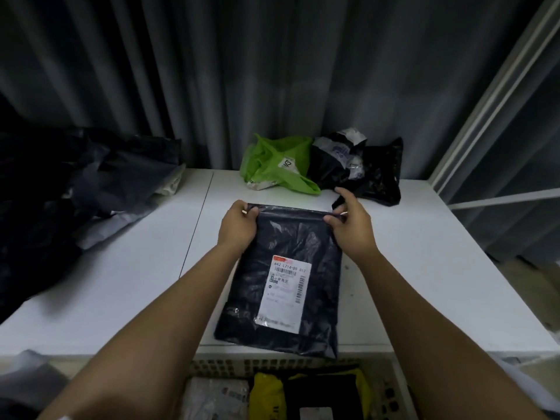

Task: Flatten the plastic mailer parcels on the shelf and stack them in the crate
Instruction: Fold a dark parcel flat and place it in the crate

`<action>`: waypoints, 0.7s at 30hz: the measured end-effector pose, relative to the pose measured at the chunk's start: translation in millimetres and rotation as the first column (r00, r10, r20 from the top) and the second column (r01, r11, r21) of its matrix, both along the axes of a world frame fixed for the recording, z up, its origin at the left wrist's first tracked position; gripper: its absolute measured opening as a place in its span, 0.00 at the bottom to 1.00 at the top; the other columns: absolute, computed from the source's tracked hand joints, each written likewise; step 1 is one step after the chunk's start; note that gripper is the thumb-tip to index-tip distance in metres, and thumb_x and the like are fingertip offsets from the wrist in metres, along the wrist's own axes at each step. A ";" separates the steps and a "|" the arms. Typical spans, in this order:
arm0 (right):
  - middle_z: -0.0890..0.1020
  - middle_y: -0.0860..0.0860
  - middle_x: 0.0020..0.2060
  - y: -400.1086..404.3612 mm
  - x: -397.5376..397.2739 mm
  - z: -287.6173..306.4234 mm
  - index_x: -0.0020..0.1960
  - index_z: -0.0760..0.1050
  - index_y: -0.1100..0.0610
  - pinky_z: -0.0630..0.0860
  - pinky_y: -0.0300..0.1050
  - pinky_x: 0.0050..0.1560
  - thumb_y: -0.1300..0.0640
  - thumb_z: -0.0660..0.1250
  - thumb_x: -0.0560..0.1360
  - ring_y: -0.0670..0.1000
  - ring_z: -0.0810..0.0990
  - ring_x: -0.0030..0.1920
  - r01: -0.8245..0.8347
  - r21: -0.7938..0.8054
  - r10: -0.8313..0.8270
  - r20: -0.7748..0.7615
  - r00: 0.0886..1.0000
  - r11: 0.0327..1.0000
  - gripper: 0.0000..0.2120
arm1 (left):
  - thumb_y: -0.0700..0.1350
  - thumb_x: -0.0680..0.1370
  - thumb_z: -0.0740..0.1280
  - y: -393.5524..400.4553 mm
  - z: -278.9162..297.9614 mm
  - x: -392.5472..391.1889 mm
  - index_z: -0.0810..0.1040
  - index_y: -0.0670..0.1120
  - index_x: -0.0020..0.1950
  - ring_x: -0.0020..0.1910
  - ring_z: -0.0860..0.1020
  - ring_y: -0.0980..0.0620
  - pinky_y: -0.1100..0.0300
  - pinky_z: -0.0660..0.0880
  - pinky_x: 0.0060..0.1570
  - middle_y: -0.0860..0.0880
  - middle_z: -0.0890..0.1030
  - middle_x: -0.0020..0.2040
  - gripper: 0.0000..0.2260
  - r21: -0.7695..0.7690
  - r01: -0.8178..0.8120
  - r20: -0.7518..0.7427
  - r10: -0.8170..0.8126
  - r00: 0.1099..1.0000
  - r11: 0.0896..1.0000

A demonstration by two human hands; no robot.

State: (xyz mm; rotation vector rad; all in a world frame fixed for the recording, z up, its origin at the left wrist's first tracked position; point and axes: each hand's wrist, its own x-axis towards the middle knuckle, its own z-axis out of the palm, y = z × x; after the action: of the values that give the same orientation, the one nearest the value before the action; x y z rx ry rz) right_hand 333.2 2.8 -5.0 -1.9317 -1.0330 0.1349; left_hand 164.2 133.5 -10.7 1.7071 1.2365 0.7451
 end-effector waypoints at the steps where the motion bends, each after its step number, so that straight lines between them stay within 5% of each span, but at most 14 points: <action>1: 0.75 0.59 0.53 5.2 -3.0 -3.3 0.73 0.65 0.56 0.70 0.43 0.57 0.63 0.67 0.76 0.54 0.73 0.52 0.026 -0.071 -0.019 0.096 0.995 0.997 0.26 | 0.47 0.80 0.63 -1.4 -4.4 -1.2 0.71 0.45 0.52 0.54 0.74 0.41 0.53 0.68 0.51 0.40 0.77 0.53 0.06 0.052 -0.022 -0.103 0.027 0.994 0.998; 4: 0.73 0.61 0.62 12.8 -28.5 -26.8 0.72 0.67 0.57 0.68 0.55 0.59 0.57 0.62 0.78 0.63 0.70 0.61 0.128 -0.248 -0.035 0.350 0.936 0.960 0.22 | 0.48 0.80 0.61 -17.7 -28.1 -7.3 0.62 0.44 0.72 0.68 0.63 0.40 0.46 0.63 0.63 0.41 0.65 0.70 0.22 0.347 0.003 -0.425 0.154 0.892 0.938; 7: 0.70 0.61 0.69 10.9 -61.2 -65.1 0.72 0.68 0.55 0.64 0.64 0.66 0.43 0.46 0.78 0.67 0.67 0.68 0.045 -0.406 0.139 0.412 0.900 0.913 0.29 | 0.49 0.82 0.53 -41.0 -60.5 -11.2 0.56 0.45 0.77 0.75 0.54 0.42 0.44 0.54 0.71 0.41 0.57 0.76 0.24 0.435 0.275 -0.528 -0.005 0.849 0.857; 10: 0.47 0.53 0.78 6.2 -71.4 -91.7 0.78 0.46 0.46 0.40 0.62 0.73 0.31 0.23 0.69 0.62 0.44 0.77 0.004 -0.611 0.256 0.337 0.906 0.791 0.42 | 0.54 0.80 0.41 -41.0 -80.6 -13.1 0.48 0.48 0.79 0.78 0.43 0.45 0.45 0.44 0.74 0.45 0.46 0.79 0.27 0.364 0.508 -0.704 -0.127 0.699 0.780; 12: 0.44 0.51 0.78 8.9 -69.9 -98.2 0.78 0.42 0.44 0.36 0.61 0.73 0.34 0.25 0.68 0.62 0.40 0.76 0.028 -0.631 0.231 0.324 0.917 0.775 0.40 | 0.53 0.81 0.45 -33.7 -83.8 -10.2 0.43 0.48 0.79 0.77 0.37 0.46 0.46 0.39 0.74 0.46 0.40 0.79 0.27 0.302 0.589 -0.784 -0.156 0.601 0.750; 15: 0.55 0.55 0.77 16.3 -68.8 -94.7 0.77 0.54 0.48 0.44 0.66 0.72 0.34 0.35 0.74 0.67 0.50 0.75 0.074 -0.595 0.193 0.373 0.908 0.801 0.36 | 0.53 0.81 0.48 -24.1 -81.7 -2.3 0.43 0.47 0.79 0.76 0.36 0.46 0.45 0.36 0.74 0.46 0.40 0.79 0.28 0.289 0.649 -0.828 -0.156 0.539 0.704; 21: 0.36 0.49 0.77 17.6 -64.8 -102.6 0.76 0.34 0.40 0.32 0.66 0.70 0.33 0.23 0.66 0.63 0.33 0.75 0.097 -0.658 0.197 0.359 0.912 0.747 0.39 | 0.57 0.74 0.33 -17.1 -99.6 1.4 0.41 0.53 0.78 0.76 0.36 0.43 0.45 0.38 0.74 0.46 0.39 0.79 0.31 0.297 0.631 -0.806 -0.167 0.569 0.717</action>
State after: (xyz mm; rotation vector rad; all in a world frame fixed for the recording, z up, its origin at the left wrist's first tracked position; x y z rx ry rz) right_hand 268.4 20.5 -107.6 -2.6672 -1.4577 0.1469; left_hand 165.5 116.4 -110.2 2.8801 1.0406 0.0533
